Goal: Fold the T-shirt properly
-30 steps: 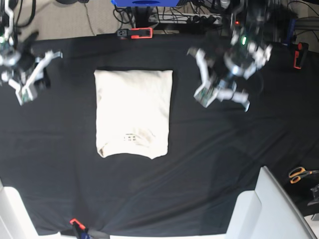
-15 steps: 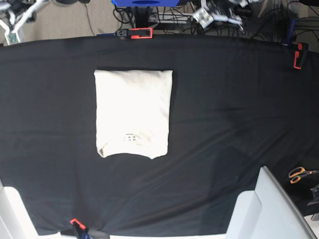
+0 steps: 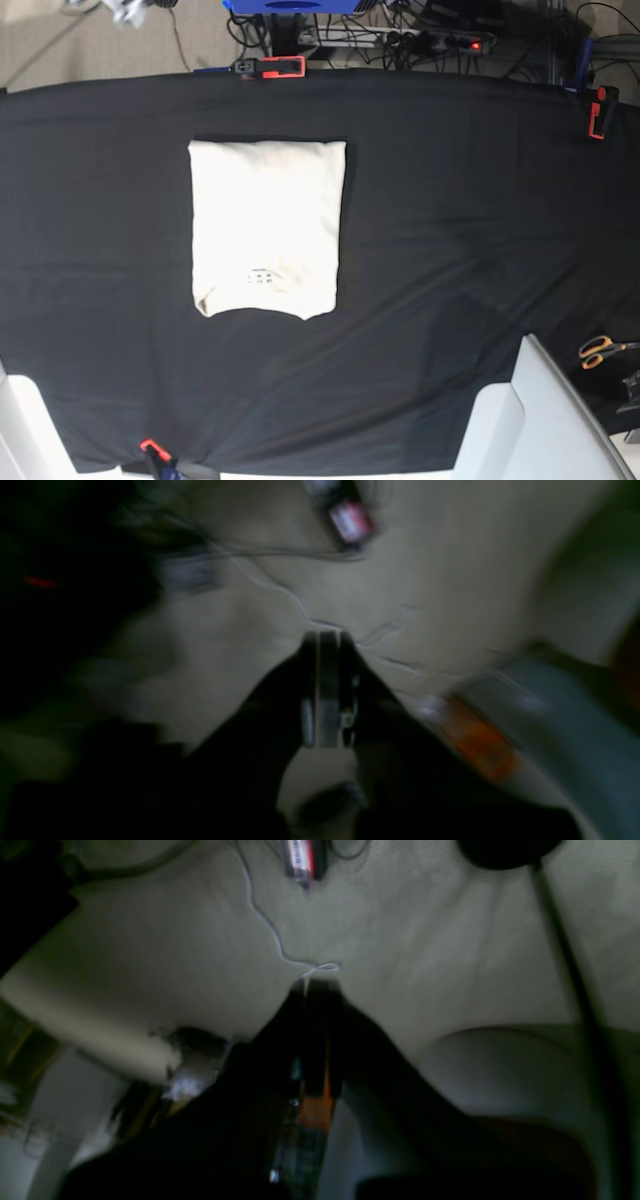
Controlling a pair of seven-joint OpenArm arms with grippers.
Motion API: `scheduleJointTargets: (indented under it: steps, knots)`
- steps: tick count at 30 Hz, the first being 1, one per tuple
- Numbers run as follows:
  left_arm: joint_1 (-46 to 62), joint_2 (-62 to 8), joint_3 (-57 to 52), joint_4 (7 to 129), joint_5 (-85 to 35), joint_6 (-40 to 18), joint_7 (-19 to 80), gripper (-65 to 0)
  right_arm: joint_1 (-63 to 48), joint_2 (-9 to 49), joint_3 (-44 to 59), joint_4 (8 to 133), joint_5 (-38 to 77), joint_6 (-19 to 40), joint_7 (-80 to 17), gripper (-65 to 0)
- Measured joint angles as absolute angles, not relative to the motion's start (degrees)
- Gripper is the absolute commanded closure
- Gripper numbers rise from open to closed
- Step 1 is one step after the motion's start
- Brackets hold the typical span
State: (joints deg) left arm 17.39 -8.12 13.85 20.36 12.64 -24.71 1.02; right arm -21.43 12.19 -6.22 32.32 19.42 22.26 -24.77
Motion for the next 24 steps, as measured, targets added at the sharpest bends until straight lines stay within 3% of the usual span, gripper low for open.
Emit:
scheduleJointTargets:
  steps: [3, 5, 7, 9, 11, 24]
  knots:
    - [9.8, -7.9, 16.4, -0.3, 13.0, -24.4, -13.3, 0.0, -13.1, 9.1, -13.7, 7.9, 19.5, 21.5, -3.5, 0.0]
    - [9.5, -8.4, 15.4, 0.0, 12.3, -23.9, -18.3, 0.0, -11.1, 7.7, -16.1, -0.1, 19.4, 15.9, 9.3, 0.0]
    - [9.1, -8.3, 13.6, 1.3, 12.4, -21.3, -17.3, 0.0, -11.4, 7.4, -16.7, 0.0, 19.2, 9.3, 14.3, 0.0]
    - [9.5, -8.1, 12.0, 4.0, 12.4, -18.0, -18.5, 0.0, -10.9, 7.4, -17.0, 0.2, 19.2, 2.0, 14.7, 0.0]
    - [9.5, -8.2, 11.4, 4.9, 12.2, -15.0, -18.5, 0.0, -10.6, 8.1, -17.0, 0.3, 19.3, -1.3, 14.9, 0.0]
    - [6.5, -8.3, 11.4, 3.0, 13.1, -13.2, -18.2, 0.0, -10.7, 9.8, -17.0, 0.3, 19.3, -0.6, 14.9, 0.0]
